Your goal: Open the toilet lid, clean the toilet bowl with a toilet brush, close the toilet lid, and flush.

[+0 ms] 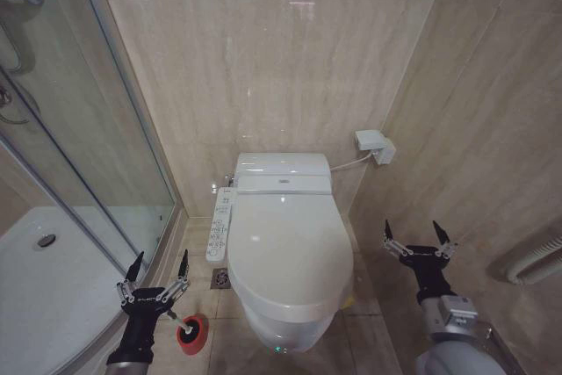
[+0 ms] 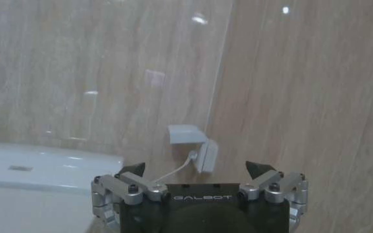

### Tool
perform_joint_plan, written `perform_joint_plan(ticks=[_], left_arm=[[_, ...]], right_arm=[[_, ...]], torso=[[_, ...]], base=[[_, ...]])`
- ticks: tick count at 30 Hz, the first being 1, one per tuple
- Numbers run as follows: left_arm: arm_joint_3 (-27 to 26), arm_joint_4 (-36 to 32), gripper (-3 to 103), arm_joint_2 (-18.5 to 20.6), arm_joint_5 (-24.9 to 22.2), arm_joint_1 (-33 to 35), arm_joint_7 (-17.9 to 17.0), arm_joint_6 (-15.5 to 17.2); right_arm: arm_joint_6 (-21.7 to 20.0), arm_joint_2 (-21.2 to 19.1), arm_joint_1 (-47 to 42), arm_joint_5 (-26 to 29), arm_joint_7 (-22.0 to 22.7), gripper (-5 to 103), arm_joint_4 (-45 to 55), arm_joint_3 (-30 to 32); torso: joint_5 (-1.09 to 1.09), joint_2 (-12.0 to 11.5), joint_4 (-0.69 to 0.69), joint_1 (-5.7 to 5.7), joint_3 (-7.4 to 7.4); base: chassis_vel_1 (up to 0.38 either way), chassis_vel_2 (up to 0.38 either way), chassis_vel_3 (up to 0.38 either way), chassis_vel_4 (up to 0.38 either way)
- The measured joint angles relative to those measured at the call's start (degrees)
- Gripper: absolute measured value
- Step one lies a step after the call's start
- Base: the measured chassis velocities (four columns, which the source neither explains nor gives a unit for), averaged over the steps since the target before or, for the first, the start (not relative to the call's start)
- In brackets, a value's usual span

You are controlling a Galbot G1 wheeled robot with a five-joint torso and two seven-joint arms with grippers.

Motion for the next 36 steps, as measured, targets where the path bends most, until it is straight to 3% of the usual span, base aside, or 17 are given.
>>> perform_joint_plan(ticks=[8,13,36], left_arm=[[0.00,0.00,97,0.00,0.00,0.00,0.00,0.00],[0.00,0.00,97,0.00,0.00,0.00,0.00,0.00],[0.00,0.00,97,0.00,0.00,0.00,0.00,0.00]], right_arm=[[-3.60,-1.62,2.24,5.40,-0.11,100,0.03,0.41],[-4.18,-1.21,1.74,6.97,-2.55,100,2.76,1.29],[-2.68,1.71,0.20,5.33,-2.83,100,6.52,0.77]], torso=[[0.00,0.00,0.01,0.00,0.00],[0.00,0.00,0.00,0.00,0.00],[0.00,0.00,0.00,0.00,0.00]], base=[[0.000,0.000,0.000,0.000],[0.000,0.000,0.000,0.000],[0.000,0.000,0.000,0.000]])
